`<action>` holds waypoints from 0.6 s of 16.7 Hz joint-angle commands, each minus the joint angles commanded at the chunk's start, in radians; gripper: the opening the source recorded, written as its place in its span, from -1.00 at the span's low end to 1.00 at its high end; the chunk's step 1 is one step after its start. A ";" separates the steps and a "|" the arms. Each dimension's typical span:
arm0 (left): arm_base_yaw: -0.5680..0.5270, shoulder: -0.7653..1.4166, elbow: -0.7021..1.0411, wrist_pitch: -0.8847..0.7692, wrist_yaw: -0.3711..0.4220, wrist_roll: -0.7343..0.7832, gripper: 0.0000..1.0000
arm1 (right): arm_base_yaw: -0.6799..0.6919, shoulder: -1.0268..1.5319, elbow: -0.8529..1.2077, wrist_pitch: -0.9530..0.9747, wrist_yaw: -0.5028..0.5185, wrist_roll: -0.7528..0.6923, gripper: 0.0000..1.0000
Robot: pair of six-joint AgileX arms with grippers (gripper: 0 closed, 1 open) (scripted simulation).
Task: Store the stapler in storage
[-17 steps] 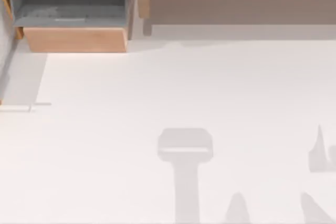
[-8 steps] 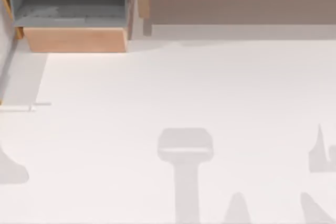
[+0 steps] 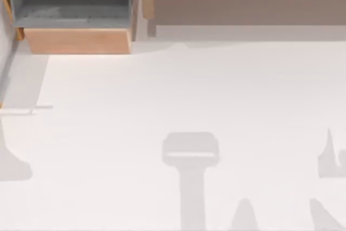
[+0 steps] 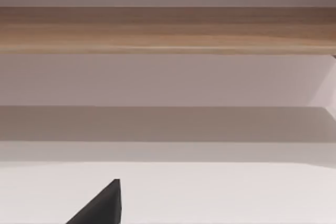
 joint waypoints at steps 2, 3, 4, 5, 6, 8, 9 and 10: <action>-0.021 0.011 0.027 -0.015 -0.021 0.000 1.00 | 0.000 0.000 0.000 0.000 0.000 0.000 1.00; -0.024 0.013 0.030 -0.017 -0.024 0.000 1.00 | 0.000 0.000 0.000 0.000 0.000 0.000 1.00; -0.024 0.013 0.030 -0.017 -0.024 0.000 1.00 | 0.000 0.000 0.000 0.000 0.000 0.000 1.00; -0.024 0.013 0.030 -0.017 -0.024 0.000 1.00 | 0.000 0.000 0.000 0.000 0.000 0.000 1.00; -0.024 0.013 0.030 -0.017 -0.024 0.000 1.00 | 0.000 0.000 0.000 0.000 0.000 0.000 1.00; -0.024 0.013 0.030 -0.017 -0.024 0.000 0.70 | 0.000 0.000 0.000 0.000 0.000 0.000 1.00; -0.024 0.013 0.030 -0.017 -0.024 0.000 0.55 | 0.000 0.000 0.000 0.000 0.000 0.000 1.00; -0.024 0.013 0.030 -0.017 -0.024 0.000 0.40 | 0.000 0.000 0.000 0.000 0.000 0.000 1.00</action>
